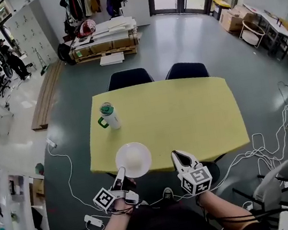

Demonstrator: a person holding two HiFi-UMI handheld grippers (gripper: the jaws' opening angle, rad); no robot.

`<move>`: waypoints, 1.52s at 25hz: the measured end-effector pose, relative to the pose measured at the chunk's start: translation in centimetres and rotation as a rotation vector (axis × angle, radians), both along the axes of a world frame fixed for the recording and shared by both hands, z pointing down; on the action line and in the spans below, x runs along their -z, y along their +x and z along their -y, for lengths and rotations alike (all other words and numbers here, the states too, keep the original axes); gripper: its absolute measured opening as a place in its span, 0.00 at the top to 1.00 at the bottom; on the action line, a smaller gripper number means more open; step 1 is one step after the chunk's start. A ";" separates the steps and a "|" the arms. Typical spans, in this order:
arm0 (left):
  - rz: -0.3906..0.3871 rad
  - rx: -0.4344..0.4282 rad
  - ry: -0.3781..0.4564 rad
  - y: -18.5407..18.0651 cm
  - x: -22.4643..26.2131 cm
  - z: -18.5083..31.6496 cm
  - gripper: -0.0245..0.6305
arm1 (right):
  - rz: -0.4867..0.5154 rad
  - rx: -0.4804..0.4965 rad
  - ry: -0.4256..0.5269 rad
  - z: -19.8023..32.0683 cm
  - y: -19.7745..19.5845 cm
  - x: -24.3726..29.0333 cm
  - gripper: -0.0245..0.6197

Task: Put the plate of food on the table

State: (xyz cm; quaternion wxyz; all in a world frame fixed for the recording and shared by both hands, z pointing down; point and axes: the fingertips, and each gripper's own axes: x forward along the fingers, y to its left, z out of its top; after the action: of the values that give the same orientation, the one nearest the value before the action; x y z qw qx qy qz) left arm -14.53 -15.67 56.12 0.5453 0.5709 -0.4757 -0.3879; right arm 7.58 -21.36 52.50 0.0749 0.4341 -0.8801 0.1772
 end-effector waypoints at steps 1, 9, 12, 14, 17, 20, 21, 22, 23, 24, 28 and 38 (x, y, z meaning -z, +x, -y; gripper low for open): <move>-0.001 -0.005 -0.001 -0.2 -0.1 0.4 0.93 | 0.001 -0.005 -0.002 0.2 -0.3 -0.1 0.94; 0.019 -0.076 -0.006 -1.3 -2.0 2.4 0.93 | -0.005 -0.062 0.002 1.1 -1.5 0.0 0.94; 0.007 -0.078 0.002 -1.8 -3.1 2.7 0.93 | -0.009 -0.075 -0.006 1.1 -1.8 -0.3 0.94; 0.016 -0.074 0.010 -2.6 -4.4 3.1 0.93 | -0.012 -0.076 -0.006 1.1 -2.3 -0.5 0.94; -0.015 -0.058 0.006 -3.5 -6.5 3.8 0.93 | -0.029 -0.072 -0.024 0.8 -3.1 -1.6 0.94; -0.036 -0.039 -0.013 -4.1 -9.3 3.8 0.93 | -0.050 -0.066 -0.062 -0.1 -3.2 -3.4 0.94; -0.039 -0.036 -0.018 -4.2 -10.3 3.9 0.93 | -0.058 -0.065 -0.071 -0.5 -3.2 -4.0 0.94; -0.043 -0.033 -0.022 -4.4 -11.2 3.9 0.93 | -0.065 -0.063 -0.078 -0.7 -3.2 -4.5 0.94; -0.047 -0.029 -0.025 -4.6 -12.2 4.0 0.93 | -0.071 -0.062 -0.085 -0.9 -3.2 -5.0 0.94; -0.051 -0.024 -0.028 -4.8 -13.1 4.1 0.93 | -0.076 -0.061 -0.090 -0.9 -3.3 -5.6 0.94; -0.060 -0.006 -0.035 -5.4 -16.6 4.3 0.93 | -0.087 -0.061 -0.110 -0.9 -3.5 -7.4 0.94; -0.033 0.034 -0.161 -5.4 -25.7 4.7 0.93 | -0.118 -0.025 -0.151 -1.5 -4.6 -10.7 0.94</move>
State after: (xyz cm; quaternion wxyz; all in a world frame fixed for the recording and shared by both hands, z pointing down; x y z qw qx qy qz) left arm -19.89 -20.40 81.82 0.5904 0.5105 -0.5062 -0.3668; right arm 3.00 -19.86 63.18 0.1569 0.4480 -0.8527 0.2181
